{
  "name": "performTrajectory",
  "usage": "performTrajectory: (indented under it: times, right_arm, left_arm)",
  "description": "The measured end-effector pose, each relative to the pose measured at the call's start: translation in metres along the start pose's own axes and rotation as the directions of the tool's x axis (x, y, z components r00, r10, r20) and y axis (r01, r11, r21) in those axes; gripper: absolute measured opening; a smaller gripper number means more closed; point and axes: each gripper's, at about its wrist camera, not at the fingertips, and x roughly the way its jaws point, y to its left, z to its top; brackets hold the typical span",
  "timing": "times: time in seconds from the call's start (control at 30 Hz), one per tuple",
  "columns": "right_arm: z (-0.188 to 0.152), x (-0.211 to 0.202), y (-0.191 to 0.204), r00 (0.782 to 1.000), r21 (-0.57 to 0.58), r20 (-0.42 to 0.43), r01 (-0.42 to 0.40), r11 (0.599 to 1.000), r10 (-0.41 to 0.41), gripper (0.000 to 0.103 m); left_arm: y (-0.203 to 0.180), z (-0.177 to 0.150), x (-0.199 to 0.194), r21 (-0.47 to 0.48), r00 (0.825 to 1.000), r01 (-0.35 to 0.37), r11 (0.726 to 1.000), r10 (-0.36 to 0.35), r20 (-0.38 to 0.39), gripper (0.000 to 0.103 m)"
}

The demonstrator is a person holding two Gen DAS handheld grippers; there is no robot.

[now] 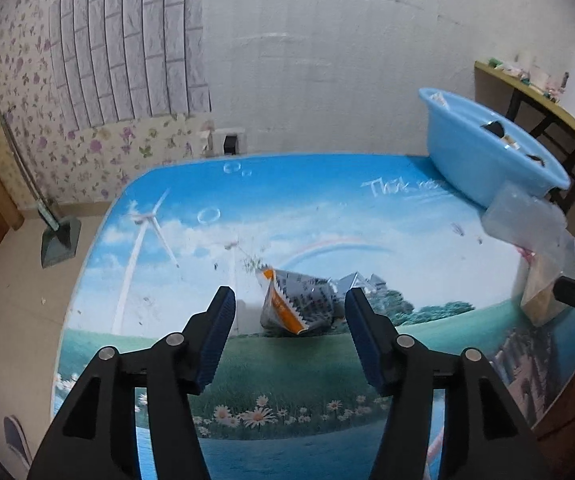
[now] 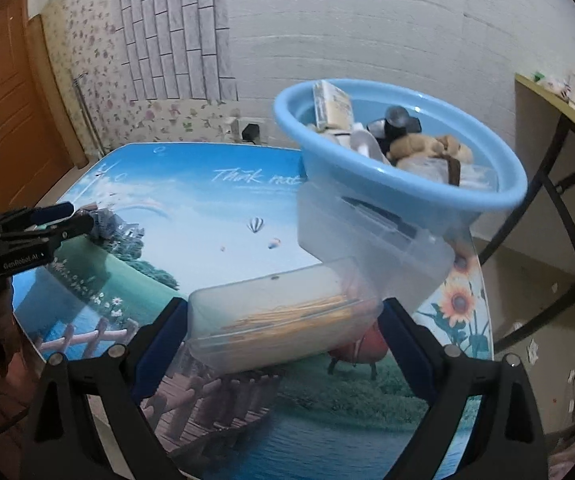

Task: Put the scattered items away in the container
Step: 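Carry the snack bag and toothpick box over the blue basin and release both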

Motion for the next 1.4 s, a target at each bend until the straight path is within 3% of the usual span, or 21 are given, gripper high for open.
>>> performTrajectory:
  times: [0.4, 0.57, 0.73, 1.13, 1.4]
  right_arm:
    - [-0.005, 0.001, 0.0, 1.0, -0.014, 0.007, -0.008, 1.0, 0.008, 0.097]
    - [-0.006, 0.0, 0.005, 1.0, -0.045, 0.009, -0.017, 0.999, 0.017, 0.097]
    - [-0.009, 0.006, 0.011, 1.0, -0.081, -0.001, 0.005, 0.997, -0.006, 0.099]
    - [-0.002, -0.017, 0.007, 0.997, -0.04, 0.032, -0.065, 0.997, 0.067, 0.096]
    - [0.014, -0.051, 0.013, 0.987, -0.053, 0.127, -0.088, 0.995, 0.094, 0.096]
  left_arm:
    - [-0.004, 0.0, 0.021, -0.024, 0.998, 0.037, 0.999, -0.038, -0.05, 0.057]
    - [-0.006, 0.0, 0.021, -0.02, 0.998, 0.055, 0.998, -0.056, -0.04, 0.044]
    - [-0.008, 0.0, 0.016, -0.019, 0.996, 0.078, 0.997, -0.078, -0.033, 0.039]
    - [-0.024, 0.013, -0.021, 0.012, 0.99, 0.142, 0.99, -0.142, 0.026, 0.037]
    - [-0.042, 0.033, -0.058, 0.053, 0.982, 0.159, 0.986, -0.163, 0.094, 0.037]
